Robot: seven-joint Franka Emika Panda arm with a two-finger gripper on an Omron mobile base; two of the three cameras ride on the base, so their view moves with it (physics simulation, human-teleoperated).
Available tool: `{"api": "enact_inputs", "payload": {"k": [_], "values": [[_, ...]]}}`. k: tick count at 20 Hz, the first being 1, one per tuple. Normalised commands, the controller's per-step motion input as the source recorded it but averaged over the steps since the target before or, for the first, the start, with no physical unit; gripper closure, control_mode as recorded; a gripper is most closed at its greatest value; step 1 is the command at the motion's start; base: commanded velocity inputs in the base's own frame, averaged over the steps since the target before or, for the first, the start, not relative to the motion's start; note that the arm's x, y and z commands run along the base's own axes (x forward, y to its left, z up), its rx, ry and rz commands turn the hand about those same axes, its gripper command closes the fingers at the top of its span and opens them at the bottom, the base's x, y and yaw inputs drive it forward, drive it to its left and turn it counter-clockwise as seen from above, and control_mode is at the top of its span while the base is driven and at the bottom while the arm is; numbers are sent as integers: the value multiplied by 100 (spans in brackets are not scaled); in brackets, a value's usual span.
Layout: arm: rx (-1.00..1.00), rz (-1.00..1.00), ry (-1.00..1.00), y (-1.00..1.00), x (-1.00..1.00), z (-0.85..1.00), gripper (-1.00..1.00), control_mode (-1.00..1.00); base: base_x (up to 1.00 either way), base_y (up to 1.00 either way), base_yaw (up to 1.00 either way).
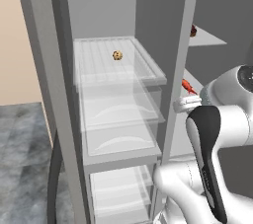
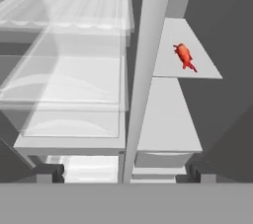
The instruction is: There's a fish in the fridge that needs to be moved to the freezer for freezing. Pick up the fish from the fridge, place it on any shelf in the freezer, and close the fridge and freezer doors when done.
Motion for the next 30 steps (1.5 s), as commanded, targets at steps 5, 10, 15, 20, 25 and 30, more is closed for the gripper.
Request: {"api": "enact_inputs", "payload": {"k": [5,10,15,20,25,30], "values": [[0,0,0,0,0,0,-100,100,-48,0,0],[0,0,0,0,0,0,-100,100,-61,0,0],[0,0,0,0,0,0,-100,100,-55,0,0],[0,0,0,0,0,0,-100,100,-28,0,0],[0,0,0,0,0,0,-100,100,-1,0,0],[0,0,0,0,0,0,-100,100,-38,0,0]]}}
